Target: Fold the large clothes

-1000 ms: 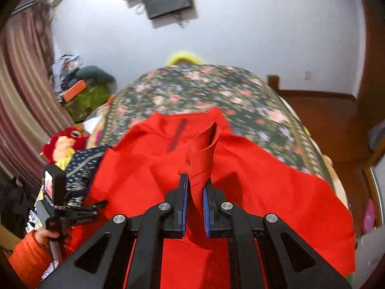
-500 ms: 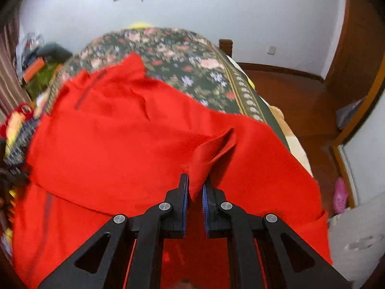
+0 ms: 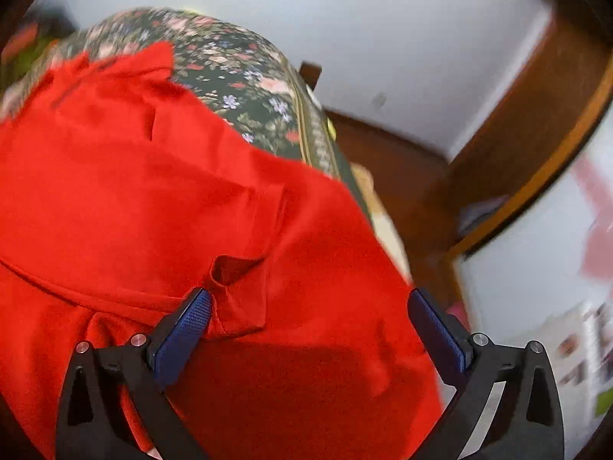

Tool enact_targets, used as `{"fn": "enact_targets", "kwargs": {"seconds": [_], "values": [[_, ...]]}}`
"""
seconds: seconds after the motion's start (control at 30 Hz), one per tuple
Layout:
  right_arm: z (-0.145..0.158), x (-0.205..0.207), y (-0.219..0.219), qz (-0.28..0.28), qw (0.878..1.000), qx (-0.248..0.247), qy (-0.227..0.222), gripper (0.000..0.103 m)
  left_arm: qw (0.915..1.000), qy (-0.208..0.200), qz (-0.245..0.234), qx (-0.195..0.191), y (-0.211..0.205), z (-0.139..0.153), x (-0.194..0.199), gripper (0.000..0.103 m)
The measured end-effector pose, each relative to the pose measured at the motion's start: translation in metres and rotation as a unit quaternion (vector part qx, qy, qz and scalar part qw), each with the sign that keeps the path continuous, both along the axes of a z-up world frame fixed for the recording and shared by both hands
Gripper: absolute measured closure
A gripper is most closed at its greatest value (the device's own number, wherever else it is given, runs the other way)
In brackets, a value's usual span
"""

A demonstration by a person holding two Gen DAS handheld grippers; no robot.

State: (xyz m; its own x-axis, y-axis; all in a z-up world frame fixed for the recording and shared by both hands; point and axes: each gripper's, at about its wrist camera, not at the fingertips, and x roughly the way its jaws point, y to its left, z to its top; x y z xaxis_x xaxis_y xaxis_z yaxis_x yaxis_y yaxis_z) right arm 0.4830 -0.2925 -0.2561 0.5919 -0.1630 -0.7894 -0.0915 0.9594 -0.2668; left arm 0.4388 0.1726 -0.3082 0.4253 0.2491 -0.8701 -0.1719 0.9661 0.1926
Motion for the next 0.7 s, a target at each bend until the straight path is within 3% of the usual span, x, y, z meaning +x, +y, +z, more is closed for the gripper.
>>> {"fn": "enact_targets", "kwargs": {"seconds": [0.17, 0.3, 0.4, 0.5, 0.57, 0.7], "values": [[0.023, -0.015, -0.04, -0.023, 0.993, 0.111, 0.02, 0.002, 0.9997, 0.01, -0.017, 0.012, -0.01, 0.012, -0.008, 0.016], [0.043, -0.033, -0.07, -0.042, 0.98, 0.192, 0.027, 0.001, 0.9982, 0.005, -0.052, 0.029, -0.034, 0.031, -0.015, 0.016], [0.054, -0.046, -0.096, -0.066, 0.959, 0.273, 0.037, 0.001, 0.9962, -0.012, -0.08, 0.034, -0.059, 0.053, -0.019, 0.016], [0.053, -0.062, -0.121, -0.094, 0.93, 0.35, 0.056, 0.001, 0.9942, -0.031, -0.102, 0.017, -0.086, 0.074, -0.018, 0.016], [0.046, -0.067, -0.132, -0.109, 0.917, 0.379, 0.065, 0.001, 0.9924, -0.041, -0.116, -0.004, -0.107, 0.084, -0.015, 0.015], [0.024, -0.079, -0.152, -0.138, 0.906, 0.392, 0.083, 0.001, 0.9878, -0.048, -0.142, -0.042, -0.143, 0.089, -0.007, 0.015]]}}
